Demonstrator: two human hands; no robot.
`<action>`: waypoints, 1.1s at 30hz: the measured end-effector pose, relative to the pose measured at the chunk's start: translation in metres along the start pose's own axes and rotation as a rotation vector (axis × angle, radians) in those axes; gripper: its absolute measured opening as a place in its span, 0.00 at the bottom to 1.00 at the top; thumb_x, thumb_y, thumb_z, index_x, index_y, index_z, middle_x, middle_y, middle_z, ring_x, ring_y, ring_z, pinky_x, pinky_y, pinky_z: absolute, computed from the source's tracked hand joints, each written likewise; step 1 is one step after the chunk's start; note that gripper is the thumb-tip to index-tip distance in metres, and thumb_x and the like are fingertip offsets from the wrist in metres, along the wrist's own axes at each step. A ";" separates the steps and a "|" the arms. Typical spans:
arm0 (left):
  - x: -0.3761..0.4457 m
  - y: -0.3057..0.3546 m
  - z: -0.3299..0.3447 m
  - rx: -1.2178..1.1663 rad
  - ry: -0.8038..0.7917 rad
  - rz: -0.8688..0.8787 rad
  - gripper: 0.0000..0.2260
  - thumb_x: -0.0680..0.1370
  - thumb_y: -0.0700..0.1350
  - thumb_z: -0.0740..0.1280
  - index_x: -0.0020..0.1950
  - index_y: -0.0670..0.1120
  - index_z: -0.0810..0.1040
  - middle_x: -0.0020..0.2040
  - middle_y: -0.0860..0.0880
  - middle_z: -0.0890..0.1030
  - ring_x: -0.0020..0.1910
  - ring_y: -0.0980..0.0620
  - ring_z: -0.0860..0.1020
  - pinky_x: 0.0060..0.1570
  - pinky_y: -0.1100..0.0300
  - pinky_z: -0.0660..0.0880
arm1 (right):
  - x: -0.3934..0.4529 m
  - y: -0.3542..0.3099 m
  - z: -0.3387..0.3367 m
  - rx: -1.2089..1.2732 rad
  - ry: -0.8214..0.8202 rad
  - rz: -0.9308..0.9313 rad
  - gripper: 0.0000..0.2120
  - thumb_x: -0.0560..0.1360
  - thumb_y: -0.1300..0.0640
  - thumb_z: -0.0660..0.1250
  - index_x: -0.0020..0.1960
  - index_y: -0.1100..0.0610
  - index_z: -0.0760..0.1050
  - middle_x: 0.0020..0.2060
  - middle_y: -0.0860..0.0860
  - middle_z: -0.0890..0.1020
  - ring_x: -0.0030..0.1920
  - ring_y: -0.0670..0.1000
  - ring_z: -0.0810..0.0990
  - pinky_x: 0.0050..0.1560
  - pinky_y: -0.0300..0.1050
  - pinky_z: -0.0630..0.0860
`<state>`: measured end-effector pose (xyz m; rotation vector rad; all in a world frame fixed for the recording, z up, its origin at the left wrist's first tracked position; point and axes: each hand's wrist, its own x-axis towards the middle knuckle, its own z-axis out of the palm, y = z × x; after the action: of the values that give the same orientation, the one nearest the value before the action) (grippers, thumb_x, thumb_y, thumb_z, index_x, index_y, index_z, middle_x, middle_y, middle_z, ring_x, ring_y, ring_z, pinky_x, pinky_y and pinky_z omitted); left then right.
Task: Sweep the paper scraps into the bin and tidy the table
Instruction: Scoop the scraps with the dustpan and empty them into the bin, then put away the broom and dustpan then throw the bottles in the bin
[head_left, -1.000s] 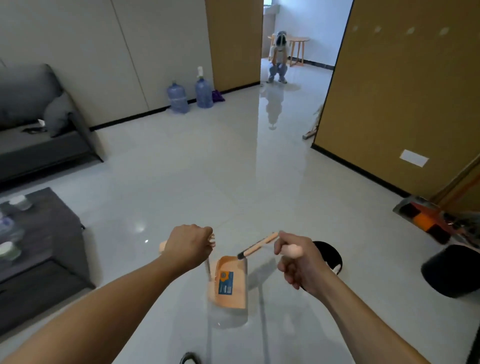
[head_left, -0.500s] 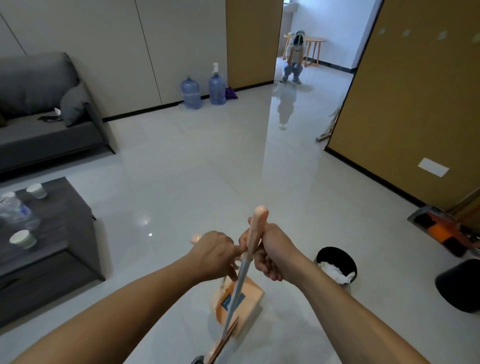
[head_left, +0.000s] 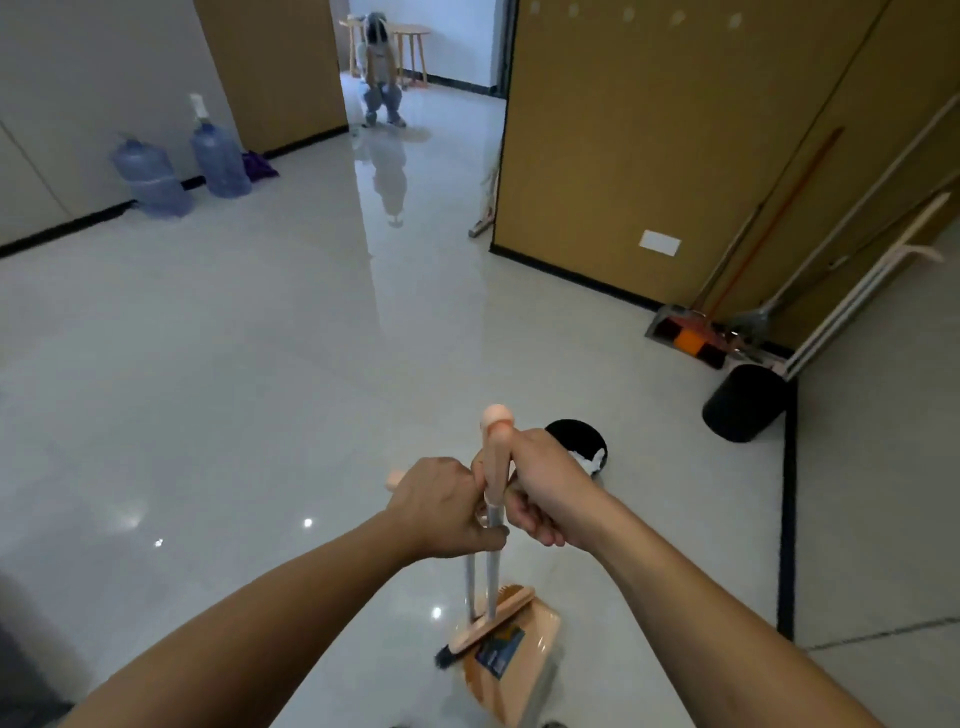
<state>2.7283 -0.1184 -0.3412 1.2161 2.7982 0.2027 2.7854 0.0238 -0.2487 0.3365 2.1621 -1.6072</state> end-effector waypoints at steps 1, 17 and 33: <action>0.008 0.006 0.002 0.005 0.005 0.054 0.21 0.66 0.67 0.55 0.44 0.53 0.76 0.35 0.53 0.80 0.36 0.53 0.78 0.39 0.55 0.75 | -0.006 0.004 -0.006 0.030 0.041 0.003 0.23 0.68 0.41 0.55 0.37 0.58 0.80 0.20 0.59 0.71 0.16 0.52 0.65 0.21 0.36 0.62; 0.122 0.249 0.031 0.259 0.019 0.773 0.29 0.68 0.73 0.53 0.56 0.56 0.74 0.51 0.53 0.76 0.52 0.48 0.70 0.53 0.47 0.64 | -0.167 0.151 -0.121 0.537 0.776 0.133 0.31 0.78 0.38 0.48 0.44 0.61 0.80 0.22 0.58 0.75 0.18 0.54 0.70 0.20 0.37 0.64; 0.222 0.443 0.137 -0.157 -0.291 0.951 0.38 0.75 0.53 0.71 0.79 0.55 0.53 0.80 0.53 0.49 0.78 0.52 0.48 0.72 0.57 0.58 | -0.243 0.311 -0.233 0.894 1.212 0.087 0.04 0.80 0.49 0.64 0.50 0.50 0.74 0.36 0.63 0.84 0.34 0.64 0.85 0.32 0.55 0.83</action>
<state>2.9141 0.3555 -0.4133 2.1973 1.7370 0.2579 3.0899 0.3527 -0.3423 2.0582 1.7461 -2.6059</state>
